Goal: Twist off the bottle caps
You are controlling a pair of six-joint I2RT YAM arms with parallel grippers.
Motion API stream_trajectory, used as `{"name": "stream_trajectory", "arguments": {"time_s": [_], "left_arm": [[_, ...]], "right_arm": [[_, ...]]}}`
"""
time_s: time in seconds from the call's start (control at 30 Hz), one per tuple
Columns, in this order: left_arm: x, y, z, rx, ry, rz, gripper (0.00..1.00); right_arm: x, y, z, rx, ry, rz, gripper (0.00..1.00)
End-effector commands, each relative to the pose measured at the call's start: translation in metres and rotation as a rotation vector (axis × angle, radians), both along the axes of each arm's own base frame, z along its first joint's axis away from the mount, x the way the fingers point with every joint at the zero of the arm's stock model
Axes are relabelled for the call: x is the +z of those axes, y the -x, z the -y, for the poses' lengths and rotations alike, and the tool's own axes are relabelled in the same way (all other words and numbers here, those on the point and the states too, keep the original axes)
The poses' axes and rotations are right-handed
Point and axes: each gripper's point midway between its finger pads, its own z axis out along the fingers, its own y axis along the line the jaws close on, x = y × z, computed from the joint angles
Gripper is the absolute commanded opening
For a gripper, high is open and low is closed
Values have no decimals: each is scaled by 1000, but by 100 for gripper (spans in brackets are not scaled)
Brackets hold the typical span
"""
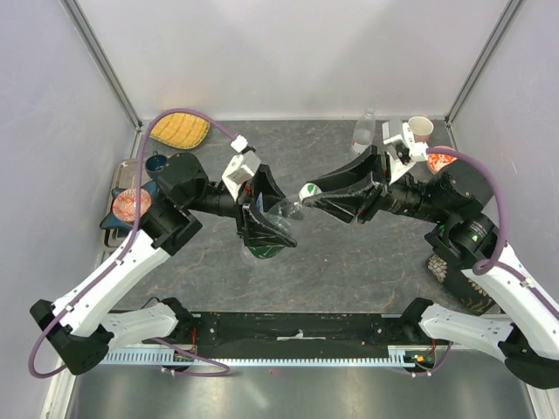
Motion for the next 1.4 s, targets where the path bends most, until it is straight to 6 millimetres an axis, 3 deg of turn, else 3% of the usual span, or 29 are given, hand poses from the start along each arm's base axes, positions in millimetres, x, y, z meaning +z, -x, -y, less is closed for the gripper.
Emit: {"name": "stream_trajectory", "arguments": {"time_s": [0.0,0.13,0.33,0.57,1.0,1.17,1.37], "left_arm": [[31,44,-17,-282,75,30,46],[25,43,-14,-318,65,7,46],[17,37,-8,-335,44,-21,45],[11,30,-5,-304,29,-25,45],[-10,15,-1,-163,-18,-10,47],[-9,14,-2,-136,-14,3,48],[-7,3,0,-55,-4,25,48]], "right_arm": [[-16,47,-8,299,54,98,0],[-34,73,-5,479,98,141,0],[-67,73,-13,559,154,92,0],[-61,65,-15,498,142,64,0],[-34,41,-13,298,115,16,59],[-26,32,-12,236,120,24,72],[-4,18,-6,128,99,17,98]]}}
